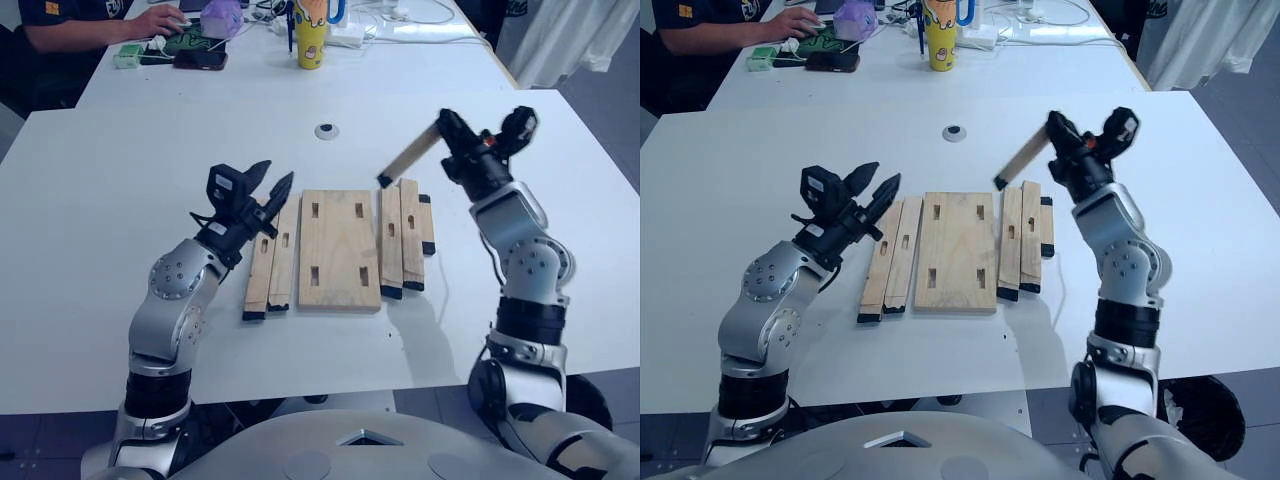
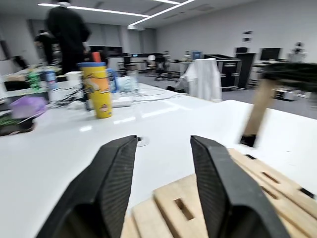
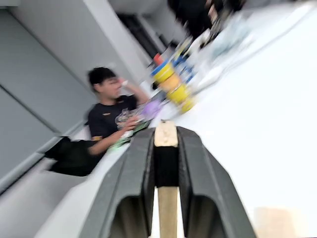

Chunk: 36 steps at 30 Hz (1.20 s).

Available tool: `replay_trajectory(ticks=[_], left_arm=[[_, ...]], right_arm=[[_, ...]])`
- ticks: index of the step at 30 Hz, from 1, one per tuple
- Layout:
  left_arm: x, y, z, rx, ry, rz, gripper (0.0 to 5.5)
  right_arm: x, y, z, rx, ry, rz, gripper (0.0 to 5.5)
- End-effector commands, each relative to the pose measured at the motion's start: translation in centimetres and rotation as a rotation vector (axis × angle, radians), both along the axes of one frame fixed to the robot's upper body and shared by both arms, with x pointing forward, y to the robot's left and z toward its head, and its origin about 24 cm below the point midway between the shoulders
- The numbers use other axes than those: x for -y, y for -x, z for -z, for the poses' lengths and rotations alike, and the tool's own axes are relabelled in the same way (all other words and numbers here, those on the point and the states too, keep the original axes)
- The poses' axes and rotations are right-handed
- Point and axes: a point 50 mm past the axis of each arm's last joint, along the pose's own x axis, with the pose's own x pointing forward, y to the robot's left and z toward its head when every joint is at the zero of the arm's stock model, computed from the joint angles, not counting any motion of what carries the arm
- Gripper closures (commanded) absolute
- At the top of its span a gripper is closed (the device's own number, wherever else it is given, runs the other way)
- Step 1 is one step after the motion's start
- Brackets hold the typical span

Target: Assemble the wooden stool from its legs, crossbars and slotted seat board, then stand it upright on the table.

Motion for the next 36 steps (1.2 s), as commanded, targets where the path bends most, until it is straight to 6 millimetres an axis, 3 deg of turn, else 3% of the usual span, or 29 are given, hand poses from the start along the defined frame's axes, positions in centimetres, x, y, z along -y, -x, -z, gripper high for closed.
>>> replay_trajectory(ticks=[1, 10, 19, 36], left_arm=[[-1.0, -0.1, 1.2, -0.045, 0.002, -0.117, 4.24], [-1.5, 0.0, 2.7, -0.080, -0.034, -0.203, 5.50], [-1.6, 0.2, 3.1, -0.112, -0.071, -0.211, 5.50], [-1.4, -0.2, 2.7, -0.104, -0.065, -0.197, 5.50]], right_arm=[[-0.9, 2.2, 0.3, 0.026, 0.131, 0.004, 5.07], [-1.3, 3.3, 3.6, -0.112, 0.128, 0.192, 5.07], [-1.9, 4.2, 5.6, -0.224, 0.022, 0.271, 5.07], [-2.6, 3.7, 5.1, -0.151, -0.052, 0.295, 5.07]])
